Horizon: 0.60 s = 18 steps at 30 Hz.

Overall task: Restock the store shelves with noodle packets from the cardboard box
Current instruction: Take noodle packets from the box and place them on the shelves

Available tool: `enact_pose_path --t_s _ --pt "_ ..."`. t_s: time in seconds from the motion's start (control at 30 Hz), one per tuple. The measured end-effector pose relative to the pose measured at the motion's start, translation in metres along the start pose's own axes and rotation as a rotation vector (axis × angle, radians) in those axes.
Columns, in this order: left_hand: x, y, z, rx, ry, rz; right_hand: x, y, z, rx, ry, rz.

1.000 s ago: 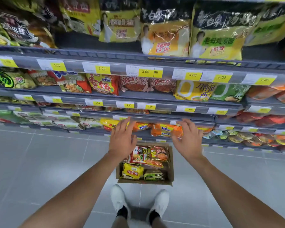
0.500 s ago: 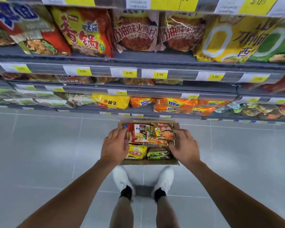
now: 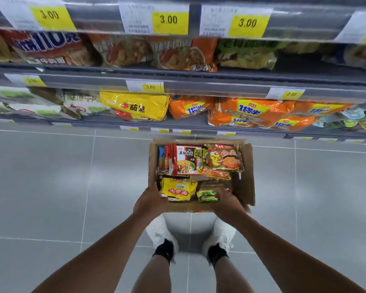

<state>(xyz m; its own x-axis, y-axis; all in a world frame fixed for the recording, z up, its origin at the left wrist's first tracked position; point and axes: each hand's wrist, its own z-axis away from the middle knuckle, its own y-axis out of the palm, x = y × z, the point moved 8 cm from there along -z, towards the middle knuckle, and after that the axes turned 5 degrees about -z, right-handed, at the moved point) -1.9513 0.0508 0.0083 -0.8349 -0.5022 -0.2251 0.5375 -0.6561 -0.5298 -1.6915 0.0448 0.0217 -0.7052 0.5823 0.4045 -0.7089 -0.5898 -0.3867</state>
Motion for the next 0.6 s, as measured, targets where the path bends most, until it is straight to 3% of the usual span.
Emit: enact_pose_path --t_s 0.1,0.27,0.5,0.6 --pt "0.014 0.022 -0.028 0.084 -0.092 0.112 -0.017 0.033 -0.041 0.060 0.023 -0.010" --pt "0.013 0.054 -0.069 0.064 -0.120 0.331 -0.040 0.066 -0.098 0.082 0.129 -0.002" --pt "0.042 0.093 -0.116 0.093 -0.271 0.439 -0.067 0.107 -0.155 0.133 0.194 0.072" --pt "0.057 0.109 -0.134 0.113 -0.314 0.427 -0.073 0.125 -0.177 0.124 0.201 -0.046"
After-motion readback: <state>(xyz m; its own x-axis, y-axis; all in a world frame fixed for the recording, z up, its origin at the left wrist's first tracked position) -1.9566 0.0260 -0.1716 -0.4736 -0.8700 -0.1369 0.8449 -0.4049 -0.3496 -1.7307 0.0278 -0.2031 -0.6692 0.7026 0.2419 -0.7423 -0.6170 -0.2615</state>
